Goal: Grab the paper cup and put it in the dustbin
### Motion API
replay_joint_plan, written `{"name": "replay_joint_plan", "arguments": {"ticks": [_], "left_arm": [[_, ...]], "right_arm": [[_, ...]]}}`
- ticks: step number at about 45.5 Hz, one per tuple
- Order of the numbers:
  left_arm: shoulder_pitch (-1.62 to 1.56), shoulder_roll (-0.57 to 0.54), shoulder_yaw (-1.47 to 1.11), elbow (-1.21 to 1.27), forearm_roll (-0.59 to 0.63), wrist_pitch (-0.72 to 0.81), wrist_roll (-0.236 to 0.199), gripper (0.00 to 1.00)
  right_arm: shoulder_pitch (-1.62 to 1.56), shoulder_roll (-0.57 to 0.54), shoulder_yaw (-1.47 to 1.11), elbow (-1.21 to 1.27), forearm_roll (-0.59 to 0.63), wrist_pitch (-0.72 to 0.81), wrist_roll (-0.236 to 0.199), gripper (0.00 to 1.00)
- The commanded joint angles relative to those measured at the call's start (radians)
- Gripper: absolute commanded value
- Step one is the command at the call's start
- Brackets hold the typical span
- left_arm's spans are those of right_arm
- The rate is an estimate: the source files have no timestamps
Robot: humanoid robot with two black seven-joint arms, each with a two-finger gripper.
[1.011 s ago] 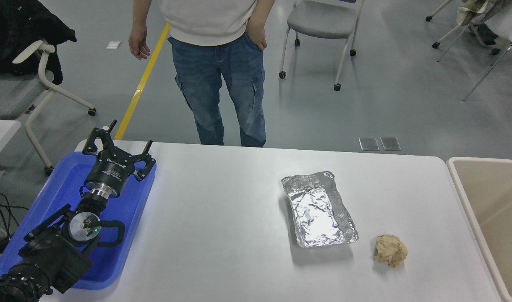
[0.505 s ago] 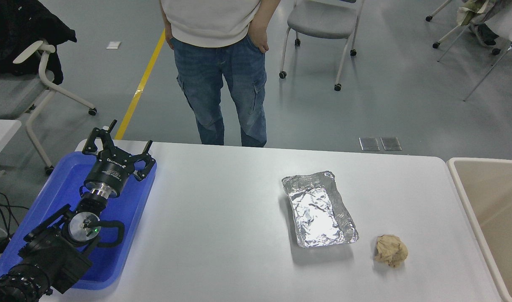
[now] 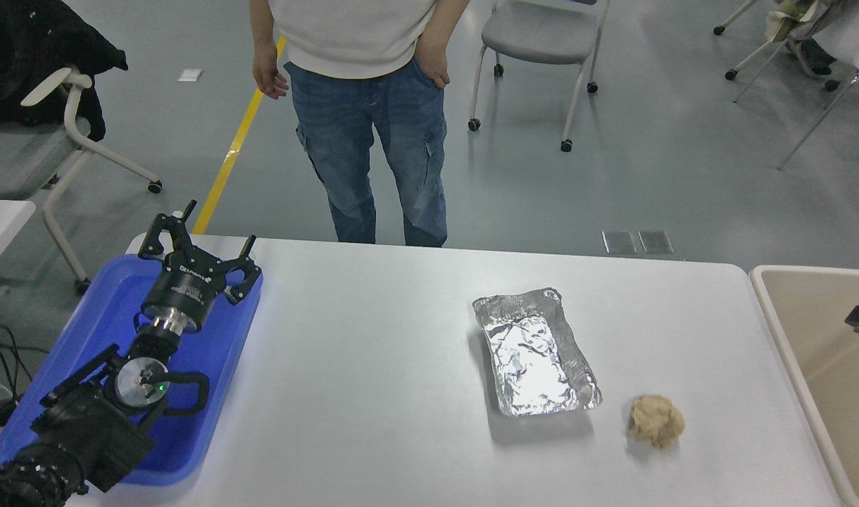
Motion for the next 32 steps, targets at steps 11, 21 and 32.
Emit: {"name": "replay_joint_plan", "arguments": {"ticks": [11, 21, 32], "left_arm": [[0.000, 0.000, 0.000, 0.000, 0.000, 0.000, 0.000, 1.00], [0.000, 0.000, 0.000, 0.000, 0.000, 0.000, 0.000, 1.00], [0.000, 0.000, 0.000, 0.000, 0.000, 0.000, 0.000, 1.00]], "right_arm": [[0.307, 0.071, -0.145, 0.203, -0.029, 0.242, 0.003, 1.00], [0.500, 0.220, -0.200, 0.236, -0.029, 0.509, 0.000, 1.00], [0.655, 0.334, -0.202, 0.246, -0.014, 0.712, 0.000, 1.00]]}}
